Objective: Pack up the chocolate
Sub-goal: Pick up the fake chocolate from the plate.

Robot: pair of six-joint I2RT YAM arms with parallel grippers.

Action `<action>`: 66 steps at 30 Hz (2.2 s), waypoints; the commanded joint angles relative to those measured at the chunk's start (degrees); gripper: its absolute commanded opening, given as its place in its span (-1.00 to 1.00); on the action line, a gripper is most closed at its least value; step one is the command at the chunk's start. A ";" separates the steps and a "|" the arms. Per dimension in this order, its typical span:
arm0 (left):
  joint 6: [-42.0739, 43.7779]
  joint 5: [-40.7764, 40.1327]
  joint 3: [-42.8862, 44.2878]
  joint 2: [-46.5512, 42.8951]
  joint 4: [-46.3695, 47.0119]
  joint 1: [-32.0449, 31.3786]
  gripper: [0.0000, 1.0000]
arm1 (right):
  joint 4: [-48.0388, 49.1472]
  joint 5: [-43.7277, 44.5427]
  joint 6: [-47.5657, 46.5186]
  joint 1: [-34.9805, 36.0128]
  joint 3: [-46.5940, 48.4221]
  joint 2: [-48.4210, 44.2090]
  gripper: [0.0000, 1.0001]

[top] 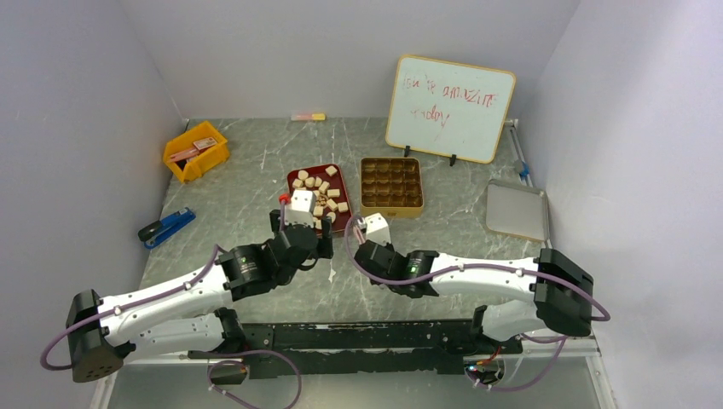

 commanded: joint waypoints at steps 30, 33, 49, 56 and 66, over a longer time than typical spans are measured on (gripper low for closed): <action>-5.28 -9.20 2.11 -6.64 -5.50 -0.32 0.80 | -13.49 0.24 -4.52 0.69 25.62 12.02 -0.22; -5.68 -10.48 2.32 -7.89 -6.22 -0.32 0.80 | -14.29 0.08 -4.50 0.04 26.95 13.32 -0.20; -4.91 -13.77 4.22 -10.57 -6.50 -0.32 0.80 | -14.05 -10.32 -10.52 -10.12 35.00 21.82 -0.38; -4.30 -14.53 3.88 -11.05 -6.51 -0.32 0.81 | -12.42 -11.51 -10.18 -10.17 33.98 20.82 -0.45; -4.43 -14.64 3.85 -11.13 -6.81 -0.32 0.81 | -12.31 -11.79 -10.65 -10.13 35.03 22.65 -0.35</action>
